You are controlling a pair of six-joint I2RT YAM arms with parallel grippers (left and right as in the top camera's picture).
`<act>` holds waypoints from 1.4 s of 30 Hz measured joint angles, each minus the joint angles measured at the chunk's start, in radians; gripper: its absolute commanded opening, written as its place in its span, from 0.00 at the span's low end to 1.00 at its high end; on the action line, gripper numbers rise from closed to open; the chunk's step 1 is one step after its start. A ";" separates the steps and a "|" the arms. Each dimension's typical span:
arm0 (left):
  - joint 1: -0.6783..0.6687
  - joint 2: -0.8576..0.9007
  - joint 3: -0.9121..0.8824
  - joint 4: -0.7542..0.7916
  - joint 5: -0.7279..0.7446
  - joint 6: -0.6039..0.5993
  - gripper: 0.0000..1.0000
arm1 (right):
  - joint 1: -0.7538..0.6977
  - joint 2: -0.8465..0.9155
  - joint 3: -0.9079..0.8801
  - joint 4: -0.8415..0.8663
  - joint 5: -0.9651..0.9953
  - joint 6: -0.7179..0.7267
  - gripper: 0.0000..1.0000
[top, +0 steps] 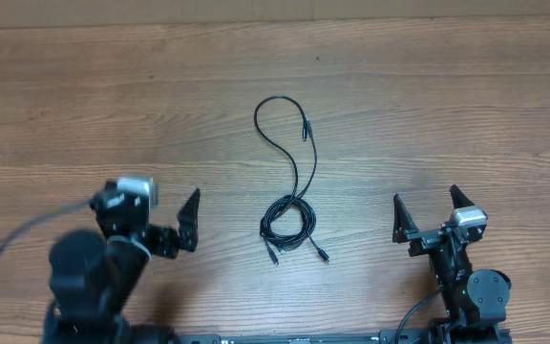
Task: Untangle cables
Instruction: 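Move the left gripper over the coiled black cable and lower onto it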
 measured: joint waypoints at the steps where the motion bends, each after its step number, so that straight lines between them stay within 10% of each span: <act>1: 0.000 0.058 0.062 -0.058 0.009 0.000 1.00 | 0.000 0.000 0.000 0.001 0.000 -0.001 1.00; 18: 0.000 0.558 0.320 -0.173 0.438 -0.144 0.99 | 0.000 0.000 0.000 0.001 0.000 -0.001 1.00; 22: 0.000 0.652 0.320 -0.257 0.444 -0.291 0.68 | 0.000 0.000 0.000 0.000 0.000 0.000 1.00; 28: -0.034 0.778 0.320 -0.410 0.352 -0.513 0.52 | 0.000 0.000 0.000 0.000 0.000 0.000 1.00; 42: -0.401 0.865 0.320 -0.438 -0.083 -0.971 0.73 | 0.000 0.000 0.000 0.001 0.000 -0.001 1.00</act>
